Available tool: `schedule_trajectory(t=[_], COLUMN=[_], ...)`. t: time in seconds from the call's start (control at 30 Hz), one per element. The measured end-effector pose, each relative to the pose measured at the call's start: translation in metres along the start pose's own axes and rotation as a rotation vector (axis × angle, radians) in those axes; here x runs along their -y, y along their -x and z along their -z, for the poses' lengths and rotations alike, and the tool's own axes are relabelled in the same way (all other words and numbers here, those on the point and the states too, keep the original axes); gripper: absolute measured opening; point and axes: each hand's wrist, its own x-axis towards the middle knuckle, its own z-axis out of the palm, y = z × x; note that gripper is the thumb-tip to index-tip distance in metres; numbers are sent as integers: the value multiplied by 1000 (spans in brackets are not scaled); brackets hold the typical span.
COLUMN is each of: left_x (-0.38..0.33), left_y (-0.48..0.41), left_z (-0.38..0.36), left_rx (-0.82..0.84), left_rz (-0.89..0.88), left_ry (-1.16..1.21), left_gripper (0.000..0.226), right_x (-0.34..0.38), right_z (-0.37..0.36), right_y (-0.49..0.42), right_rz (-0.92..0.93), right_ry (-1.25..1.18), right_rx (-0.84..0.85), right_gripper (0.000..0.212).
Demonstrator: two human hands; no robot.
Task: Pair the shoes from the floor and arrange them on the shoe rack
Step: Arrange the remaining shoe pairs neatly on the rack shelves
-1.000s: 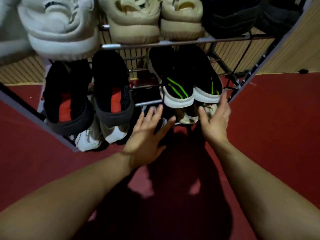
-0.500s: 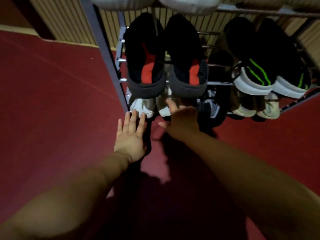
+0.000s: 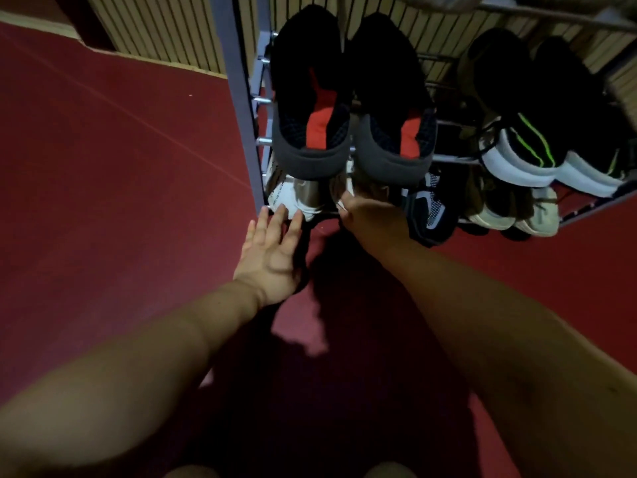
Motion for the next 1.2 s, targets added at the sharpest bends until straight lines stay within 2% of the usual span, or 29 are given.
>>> schedule_trajectory(t=[0.07, 0.13, 0.27, 0.33, 0.4, 0.53, 0.67, 0.8, 0.93, 1.03, 1.2], left_x=[-4, -11, -26, -31, -34, -35, -26, -11, 3, 8, 1], left_y=[-3, -6, -11, -11, -11, -9, -5, 1, 5, 6, 5], left_z=[-1, -4, -11, -15, -20, -22, -20, -18, -17, -16, -17], left_rx=[-21, -43, -48, -44, -51, -54, -95, -125, -188, -202, -202], left_rz=[-16, -44, -70, -67, -65, -59, -52, 3, -1, -19, 31], left_ry=[16, 35, 87, 85, 82, 77, 74, 49, 78, 148, 253], left_gripper=[92, 92, 96, 98, 98, 99, 96, 95, 83, 83, 72], right_x=[-14, -31, -79, -88, -79, -48, -36, -26, -29, -41, -60], right_z=[6, 10, -7, -14, -13, -5, -2, 3, 2, -1, -10], right_y=[15, 38, 83, 98, 105, 96, 66, 35, 36, 59, 100], right_rz=[112, 247, 499, 441, 238, -107, -179, -288, -295, -217, -56], right_ry=[34, -47, 46, 17, -18, -58, 13, -115, -112, -147, -187], right_rx=[-81, -83, -208, -114, -7, 56, 37, 125, 87, 21, 26], right_gripper=[49, 58, 46, 51, 62, 82, 93, 103, 94, 97, 98])
